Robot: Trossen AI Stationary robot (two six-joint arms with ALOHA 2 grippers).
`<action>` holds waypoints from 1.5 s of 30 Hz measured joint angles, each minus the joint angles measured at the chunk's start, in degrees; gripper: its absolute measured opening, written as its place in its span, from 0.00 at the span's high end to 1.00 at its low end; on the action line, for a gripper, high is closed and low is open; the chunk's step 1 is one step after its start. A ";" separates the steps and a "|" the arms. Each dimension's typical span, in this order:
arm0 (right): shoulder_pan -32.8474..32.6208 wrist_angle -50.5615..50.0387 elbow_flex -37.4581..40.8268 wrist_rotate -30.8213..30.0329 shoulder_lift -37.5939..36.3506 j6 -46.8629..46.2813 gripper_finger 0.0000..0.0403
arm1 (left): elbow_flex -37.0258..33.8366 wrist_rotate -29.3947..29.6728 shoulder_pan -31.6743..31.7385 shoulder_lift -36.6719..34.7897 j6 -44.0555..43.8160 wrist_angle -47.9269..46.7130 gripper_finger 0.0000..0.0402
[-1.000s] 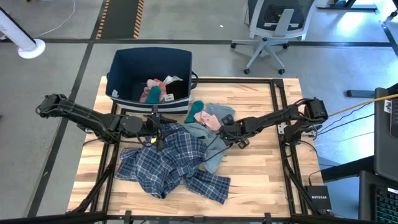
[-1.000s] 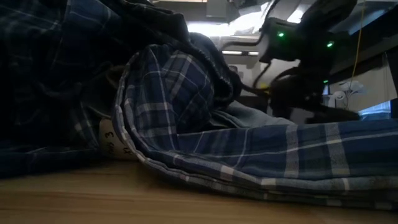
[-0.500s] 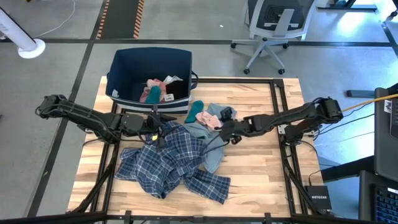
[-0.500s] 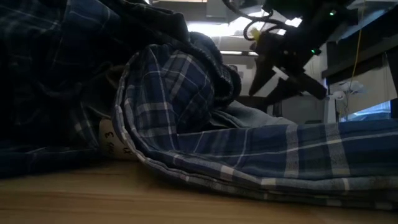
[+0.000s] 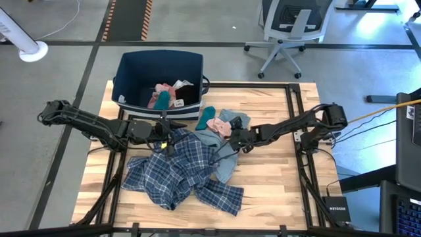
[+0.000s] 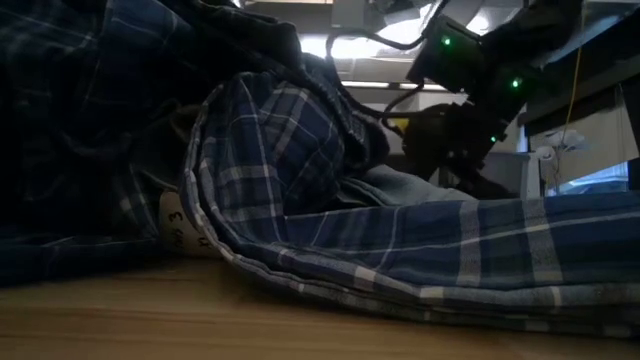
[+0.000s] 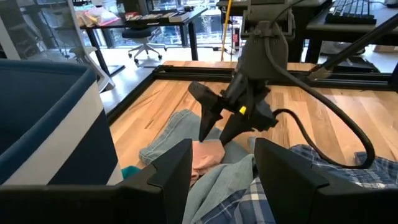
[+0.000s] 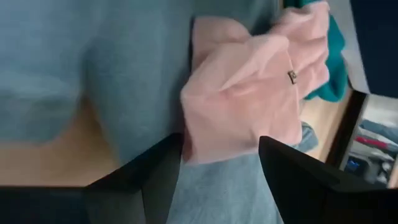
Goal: Sort clothes
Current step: Put the light orange sock into the blue laundry bin
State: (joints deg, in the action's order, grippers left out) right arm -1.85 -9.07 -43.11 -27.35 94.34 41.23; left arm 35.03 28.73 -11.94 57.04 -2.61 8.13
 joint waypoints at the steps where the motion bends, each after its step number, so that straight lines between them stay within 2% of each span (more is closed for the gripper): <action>1: 0.00 1.06 0.28 -0.89 0.29 0.02 0.42 | 0.00 -0.02 0.00 0.00 0.02 0.18 0.58; 4: 0.00 4.10 0.39 -3.52 0.53 1.03 0.45 | 0.00 -0.02 0.00 0.00 0.02 0.23 0.58; 7: 0.00 5.86 0.41 -4.21 0.53 1.85 0.53 | 0.00 -0.01 0.00 0.00 0.00 0.06 0.58; 15: 0.00 6.54 0.44 -6.68 0.53 2.63 0.94 | 0.00 0.00 0.00 0.00 0.02 -0.07 0.58; 16: 0.00 6.41 0.44 -6.96 0.53 2.63 0.96 | 0.00 0.00 0.00 0.00 0.02 -0.08 0.58; 23: -0.04 4.22 0.48 -12.15 -2.37 4.60 0.90 | 0.00 0.00 0.00 0.00 0.02 -0.07 0.58; 27: -0.04 -1.60 -1.36 -14.68 -6.96 5.77 0.94 | 0.00 0.00 0.00 0.00 0.02 -0.25 0.58; 31: -0.04 -6.60 -5.05 -14.74 -11.73 7.31 0.98 | 0.00 0.00 0.00 0.00 0.02 -0.16 0.58; 35: -0.01 -6.67 -8.94 -14.76 -15.11 10.75 0.95 | 0.00 0.00 0.00 0.02 0.02 -0.11 0.58; 40: 0.00 -5.31 -14.89 -15.64 -15.98 17.90 0.95 | 0.00 0.01 -0.01 0.01 0.02 0.01 0.58; 45: 0.19 1.77 -20.25 -14.57 -15.63 27.29 0.96 | 0.00 0.02 -0.02 0.01 0.02 0.01 0.58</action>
State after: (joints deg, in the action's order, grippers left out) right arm -1.66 -7.30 -63.36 -41.92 78.72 68.52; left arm 35.03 28.75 -11.97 57.05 -2.59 8.14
